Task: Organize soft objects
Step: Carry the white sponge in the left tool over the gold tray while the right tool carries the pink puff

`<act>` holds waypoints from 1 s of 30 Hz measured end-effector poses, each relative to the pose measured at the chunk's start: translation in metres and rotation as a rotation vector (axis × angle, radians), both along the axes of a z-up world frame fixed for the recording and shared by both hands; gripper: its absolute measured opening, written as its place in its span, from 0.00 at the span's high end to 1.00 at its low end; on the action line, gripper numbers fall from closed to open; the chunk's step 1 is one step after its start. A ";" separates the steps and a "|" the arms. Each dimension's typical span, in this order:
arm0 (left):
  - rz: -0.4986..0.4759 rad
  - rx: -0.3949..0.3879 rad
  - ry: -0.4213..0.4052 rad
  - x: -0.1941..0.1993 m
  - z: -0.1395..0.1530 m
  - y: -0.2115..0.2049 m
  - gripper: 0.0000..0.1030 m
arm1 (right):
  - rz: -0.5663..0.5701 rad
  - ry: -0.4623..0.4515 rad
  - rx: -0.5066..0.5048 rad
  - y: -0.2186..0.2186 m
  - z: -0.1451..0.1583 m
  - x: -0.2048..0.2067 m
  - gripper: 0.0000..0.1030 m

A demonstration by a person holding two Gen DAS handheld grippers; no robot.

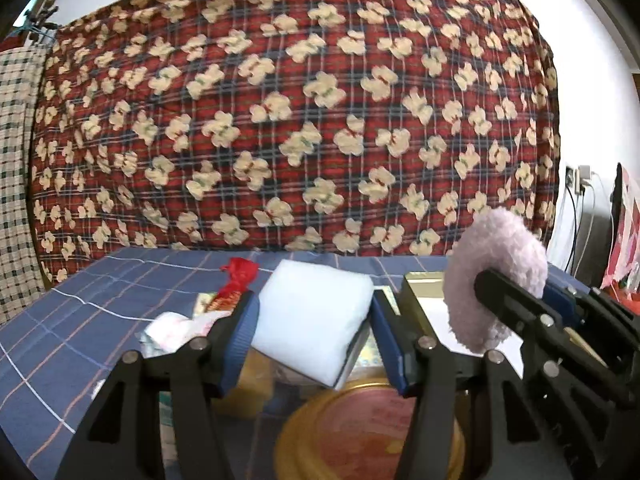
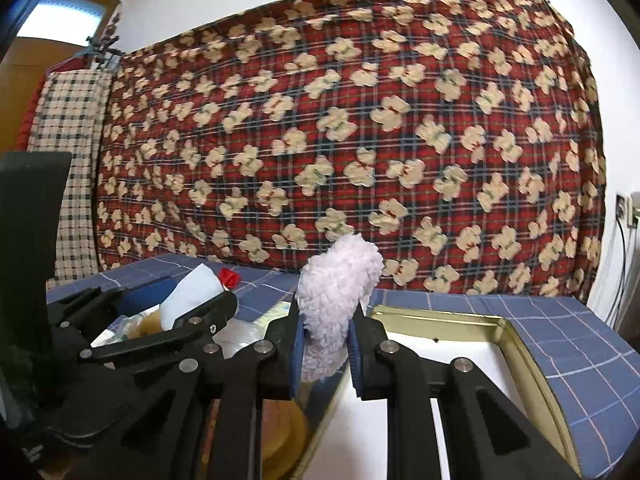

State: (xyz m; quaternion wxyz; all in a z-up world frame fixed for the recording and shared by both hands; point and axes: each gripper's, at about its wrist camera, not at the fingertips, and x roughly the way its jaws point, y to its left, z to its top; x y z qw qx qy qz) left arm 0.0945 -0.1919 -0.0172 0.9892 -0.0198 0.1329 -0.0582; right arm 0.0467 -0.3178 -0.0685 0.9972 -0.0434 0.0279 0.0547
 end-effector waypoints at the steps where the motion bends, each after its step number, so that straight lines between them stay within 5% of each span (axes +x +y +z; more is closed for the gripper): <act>1: -0.007 0.007 0.013 0.003 -0.001 -0.006 0.45 | -0.004 0.002 0.008 -0.004 0.000 0.000 0.80; 30: -0.219 0.012 0.188 0.023 0.023 -0.085 0.45 | -0.116 0.157 0.133 -0.100 0.017 0.015 0.80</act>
